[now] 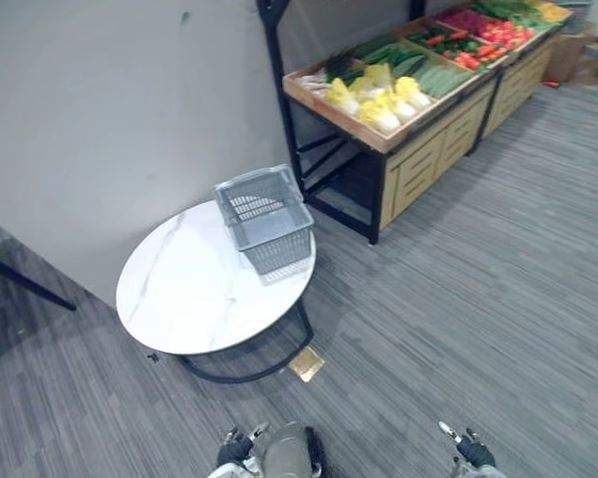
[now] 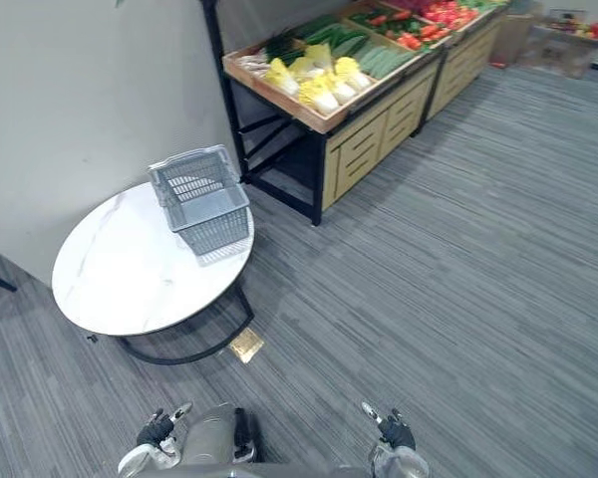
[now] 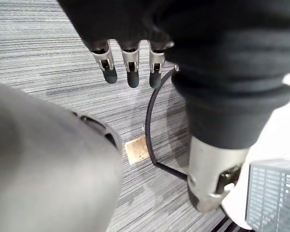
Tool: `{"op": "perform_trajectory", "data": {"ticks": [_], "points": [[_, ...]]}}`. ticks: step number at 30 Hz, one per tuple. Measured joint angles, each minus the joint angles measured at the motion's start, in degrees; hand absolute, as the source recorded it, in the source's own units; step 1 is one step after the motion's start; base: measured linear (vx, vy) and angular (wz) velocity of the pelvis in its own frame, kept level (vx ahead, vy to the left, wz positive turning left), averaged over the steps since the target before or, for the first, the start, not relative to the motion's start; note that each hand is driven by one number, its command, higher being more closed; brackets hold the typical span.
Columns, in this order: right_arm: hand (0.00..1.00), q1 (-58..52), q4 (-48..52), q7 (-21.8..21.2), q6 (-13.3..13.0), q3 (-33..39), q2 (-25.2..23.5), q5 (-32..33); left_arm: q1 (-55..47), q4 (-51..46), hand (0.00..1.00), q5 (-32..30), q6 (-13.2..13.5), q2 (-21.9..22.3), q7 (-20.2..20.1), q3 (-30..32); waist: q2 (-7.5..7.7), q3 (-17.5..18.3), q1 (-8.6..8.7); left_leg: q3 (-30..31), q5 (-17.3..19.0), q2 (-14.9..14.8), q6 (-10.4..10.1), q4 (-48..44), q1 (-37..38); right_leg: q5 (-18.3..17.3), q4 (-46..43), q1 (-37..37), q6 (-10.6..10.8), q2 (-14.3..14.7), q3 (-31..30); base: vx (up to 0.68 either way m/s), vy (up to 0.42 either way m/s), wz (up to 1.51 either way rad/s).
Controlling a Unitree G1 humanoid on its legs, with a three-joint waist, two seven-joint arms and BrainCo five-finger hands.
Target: Pick vegetable in the basket
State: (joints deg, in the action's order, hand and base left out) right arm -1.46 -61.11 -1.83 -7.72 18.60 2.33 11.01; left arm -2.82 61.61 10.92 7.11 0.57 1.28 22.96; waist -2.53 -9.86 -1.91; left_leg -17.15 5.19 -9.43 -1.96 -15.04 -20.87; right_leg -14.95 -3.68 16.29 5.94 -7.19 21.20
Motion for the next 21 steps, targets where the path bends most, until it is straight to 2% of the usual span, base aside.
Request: {"op": "perform_trajectory", "data": {"ticks": [1, 2, 3, 4, 5, 6, 7, 8, 9, 10, 11, 13, 15, 16, 17, 18, 19, 20, 21], "points": [[0.0, 0.2, 0.0, 0.0, 0.0, -2.1, -0.6, -0.7, -0.4, -0.3, 0.0, -0.1, 0.0, -0.2, -0.5, 1.8, 1.05, 0.4, -0.55, -2.2, -5.6, 0.2, 1.3, 1.5, -0.2, -1.2, 0.0, 1.1, 0.6, -1.6, -0.3, 0.9, 0.438, -0.02], [0.0, 0.4, 0.1, -0.1, -0.1, -3.8, -1.5, -2.0, -1.3, -0.6, 0.0, -1.1, -0.1, -0.7, -0.5, 3.2, 2.46, 2.2, -0.74, -6.1, -7.6, 1.1, 3.4, 0.4, 0.3, -0.5, -1.0, 0.9, -1.0, -3.6, -2.2, 0.91, 0.472, -0.02], [0.0, 0.4, 0.1, -0.6, 0.0, -4.1, -2.5, -2.3, -1.5, -0.6, 0.0, -1.3, -0.2, -1.1, -0.5, 3.9, 3.54, 2.2, -1.09, -6.9, -5.5, 1.6, 6.3, -1.8, 0.2, 2.2, -3.2, 0.0, -3.2, -4.7, -5.3, 0.7, 0.358, 0.06], [0.0, 0.4, 0.1, -1.1, 0.0, -3.9, -3.2, -2.5, -1.8, -0.3, 0.0, -2.0, -0.3, -1.7, -0.4, 4.2, 4.38, 2.4, -1.93, -7.0, -3.9, 2.3, 7.0, -3.5, 0.4, 4.6, -5.5, -0.6, -2.8, -5.6, -8.1, 0.63, 0.347, 0.21], [0.0, 0.2, -0.2, -1.3, 0.0, -2.9, -3.6, -3.6, -2.2, 1.4, 0.0, -2.9, -0.8, -2.9, -0.4, 4.0, 5.69, 3.1, -1.87, -6.7, -1.6, 4.0, 7.8, -4.2, 2.2, 8.3, -11.9, -2.3, -1.0, -7.2, -11.0, 0.65, 0.345, 0.43], [0.0, 0.2, -0.9, -1.3, 0.0, -2.8, -3.0, -4.3, -2.5, 3.4, 0.0, -3.2, -1.6, -4.0, -0.4, 3.2, 5.96, 3.0, -1.37, -5.6, 0.9, 5.3, 7.6, -3.8, 5.5, 14.7, -22.4, -5.4, 1.1, -8.2, -12.6, 0.63, 0.331, 0.5], [0.0, 0.3, -1.3, -1.3, -0.1, -2.9, -2.6, -4.6, -2.9, 4.2, 0.0, -3.3, -2.0, -4.4, -0.4, 2.1, 5.95, 3.0, -1.28, -5.1, 2.0, 5.8, 7.6, -3.0, 7.5, 19.9, -28.1, -7.7, 2.0, -8.7, -13.3, 0.59, 0.299, 0.38], [0.0, 0.4, -1.9, -1.3, -0.1, -3.0, -2.3, -5.0, -4.1, 4.7, 0.0, -3.2, -2.6, -5.0, -0.3, 0.3, 5.81, 2.9, -1.13, -4.9, 3.3, 6.2, 7.0, -1.9, 10.8, 23.4, -38.9, -11.7, 4.3, -9.5, -14.6, 0.53, 0.252, 0.26], [0.0, 0.1, -2.3, -1.3, -0.2, -3.4, -2.1, -5.5, -5.1, 4.9, 0.0, -3.2, -2.9, -5.7, -0.3, -1.8, 5.7, 2.9, -0.3, -4.1, 4.0, 6.9, 6.5, 0.0, 15.1, 23.3, -51.7, -17.0, 4.6, -10.4, -14.3, 0.64, 0.269, 0.38], [0.0, -0.2, -2.3, -1.3, -0.3, -3.4, -1.9, -5.5, -6.0, 5.1, 0.0, -3.2, -2.9, -6.1, -0.3, -2.6, 5.78, 3.0, 0.46, -3.3, 4.0, 7.8, 6.4, 3.0, 19.9, 21.5, -59.3, -21.2, 3.1, -10.6, -13.2, 0.52, 0.192, 0.41], [0.0, -0.2, -2.4, -1.3, -0.3, -3.3, -1.6, -5.5, -6.1, 5.4, 0.0, -3.2, -2.9, -6.3, -0.3, -3.1, 5.7, 2.9, 0.43, -2.7, 4.0, 8.3, 6.4, 4.5, 22.3, 19.6, -61.1, -22.8, 2.9, -10.6, -12.4, 0.52, 0.148, 0.53], [0.0, -0.6, -2.5, -1.2, -0.4, -2.7, -0.9, -5.4, -4.9, 5.6, 0.0, -3.0, -3.0, -6.6, -0.3, -4.7, 5.34, 2.7, 1.05, 0.2, 4.2, 9.1, 5.5, 7.4, 28.1, 11.9, -58.3, -26.5, 0.6, -10.8, -7.9, 0.46, 0.071, 0.66], [0.0, -0.7, -2.4, -1.1, -0.6, -1.3, -0.9, -5.3, -3.8, 5.6, 0.0, -2.1, -2.7, -6.3, 0.1, -4.7, 5.26, 2.6, 1.96, 3.9, 4.9, 9.8, 4.3, 9.4, 31.6, 8.3, -45.9, -28.4, -1.3, -10.9, -5.0, 0.41, -0.026, 1.02], [0.0, -0.7, -2.3, -1.1, -0.6, -1.0, -0.9, -5.2, -3.1, 5.4, 0.0, -2.1, -2.4, -6.1, 0.3, -4.7, 5.25, 2.7, 1.95, 5.8, 5.6, 9.9, 3.4, 10.3, 32.7, 8.4, -35.5, -29.0, -1.2, -10.5, -5.6, 0.44, -0.099, 1.05], [0.0, -0.9, -2.3, -1.1, -0.6, -0.9, -0.9, -5.1, -2.9, 5.3, 0.0, -2.0, -2.2, -5.9, 0.5, -4.7, 5.22, 2.6, 1.93, 6.7, 5.9, 9.8, 2.9, 10.7, 33.1, 8.7, -30.0, -29.0, -1.0, -10.2, -6.4, 0.44, -0.184, 1.06], [0.0, -1.0, -2.3, -1.1, -0.6, -0.8, -1.0, -4.4, -2.9, 4.6, 0.0, -2.0, -2.1, -5.8, 0.8, -4.7, 5.29, 2.7, 1.8, 8.7, 6.5, 9.7, 2.0, 10.9, 33.5, 9.5, -20.1, -29.0, -0.4, -9.7, -9.9, 0.32, -0.194, 0.84], [0.0, -1.1, -2.3, -1.1, -0.6, -0.7, -1.0, -4.2, -3.0, 4.4, 0.0, -2.0, -2.1, -5.7, 0.9, -4.5, 5.31, 2.7, 1.77, 9.8, 7.0, 9.6, 1.5, 10.8, 33.5, 10.5, -16.5, -29.0, -1.0, -9.5, -12.0, 0.38, -0.295, 1.05], [0.0, -1.1, -2.4, -1.1, -0.5, -1.0, -1.1, -4.2, -3.2, 3.9, 0.0, -1.9, -2.0, -5.5, 1.2, -4.1, 5.5, 2.8, 1.71, 11.7, 8.3, 9.0, 0.2, 10.2, 33.8, 14.2, -12.1, -28.8, -1.1, -8.8, -16.2, 0.38, -0.367, 0.97], [0.0, -1.8, -2.6, -1.1, -0.4, -1.6, -1.4, -4.2, -4.1, 3.6, 0.0, -0.6, -1.3, -5.7, 1.4, -3.8, 6.81, 3.5, 1.52, 13.8, 9.8, 8.6, -1.8, 9.0, 34.1, 19.4, -10.4, -28.0, -0.3, -9.0, -17.4, 0.46, -0.506, 0.93]]}}
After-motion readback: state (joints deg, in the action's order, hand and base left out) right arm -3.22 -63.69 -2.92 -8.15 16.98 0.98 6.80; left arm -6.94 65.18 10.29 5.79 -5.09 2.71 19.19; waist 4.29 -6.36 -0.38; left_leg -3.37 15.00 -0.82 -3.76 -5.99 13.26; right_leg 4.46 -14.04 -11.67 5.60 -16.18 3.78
